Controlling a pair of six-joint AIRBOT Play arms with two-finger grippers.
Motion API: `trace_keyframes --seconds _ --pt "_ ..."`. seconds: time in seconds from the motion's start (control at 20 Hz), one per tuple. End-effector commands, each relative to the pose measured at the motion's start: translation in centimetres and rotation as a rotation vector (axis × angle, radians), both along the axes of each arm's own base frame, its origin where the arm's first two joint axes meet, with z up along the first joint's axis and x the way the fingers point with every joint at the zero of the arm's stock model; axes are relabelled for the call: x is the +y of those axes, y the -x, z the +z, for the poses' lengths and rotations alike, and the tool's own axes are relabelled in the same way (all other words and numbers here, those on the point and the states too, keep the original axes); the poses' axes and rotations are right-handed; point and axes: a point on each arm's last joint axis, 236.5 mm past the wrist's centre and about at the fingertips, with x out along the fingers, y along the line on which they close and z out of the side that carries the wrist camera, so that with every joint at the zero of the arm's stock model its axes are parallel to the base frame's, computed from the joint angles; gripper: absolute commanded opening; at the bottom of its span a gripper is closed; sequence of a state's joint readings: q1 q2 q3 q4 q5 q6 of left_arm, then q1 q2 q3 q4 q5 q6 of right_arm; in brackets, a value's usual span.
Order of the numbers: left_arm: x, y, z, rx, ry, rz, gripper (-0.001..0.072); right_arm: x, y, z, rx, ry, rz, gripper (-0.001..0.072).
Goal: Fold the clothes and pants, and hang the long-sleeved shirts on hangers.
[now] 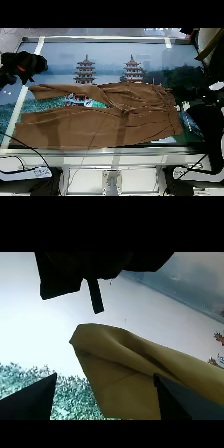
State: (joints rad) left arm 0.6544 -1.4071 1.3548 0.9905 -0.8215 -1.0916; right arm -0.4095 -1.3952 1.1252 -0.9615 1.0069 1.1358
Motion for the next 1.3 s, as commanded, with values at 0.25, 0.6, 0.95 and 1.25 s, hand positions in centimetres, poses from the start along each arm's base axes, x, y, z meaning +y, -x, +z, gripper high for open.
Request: trace_keyframes --seconds 0.25,0.6,0.95,1.25 --pt "2.9 18.9 -5.2 0.375 0.306 0.222 0.0540 0.6 11.6 -3.4 0.230 -0.030 0.022 0.0404" --pt "-5.2 5.6 4.5 -0.245 0.558 -0.088 0.0466 3.2 6.2 0.7 -0.016 -0.197 -0.054 0.0404" --pt "-20.2 -5.0 4.1 -0.271 0.166 -0.317 0.0467 15.4 1.2 5.2 -0.177 -0.218 0.272 0.0403" --pt "-22.8 -4.2 4.8 -0.247 0.214 -0.379 0.0468 27.3 -5.0 1.2 -0.105 -0.272 0.488 0.0404"
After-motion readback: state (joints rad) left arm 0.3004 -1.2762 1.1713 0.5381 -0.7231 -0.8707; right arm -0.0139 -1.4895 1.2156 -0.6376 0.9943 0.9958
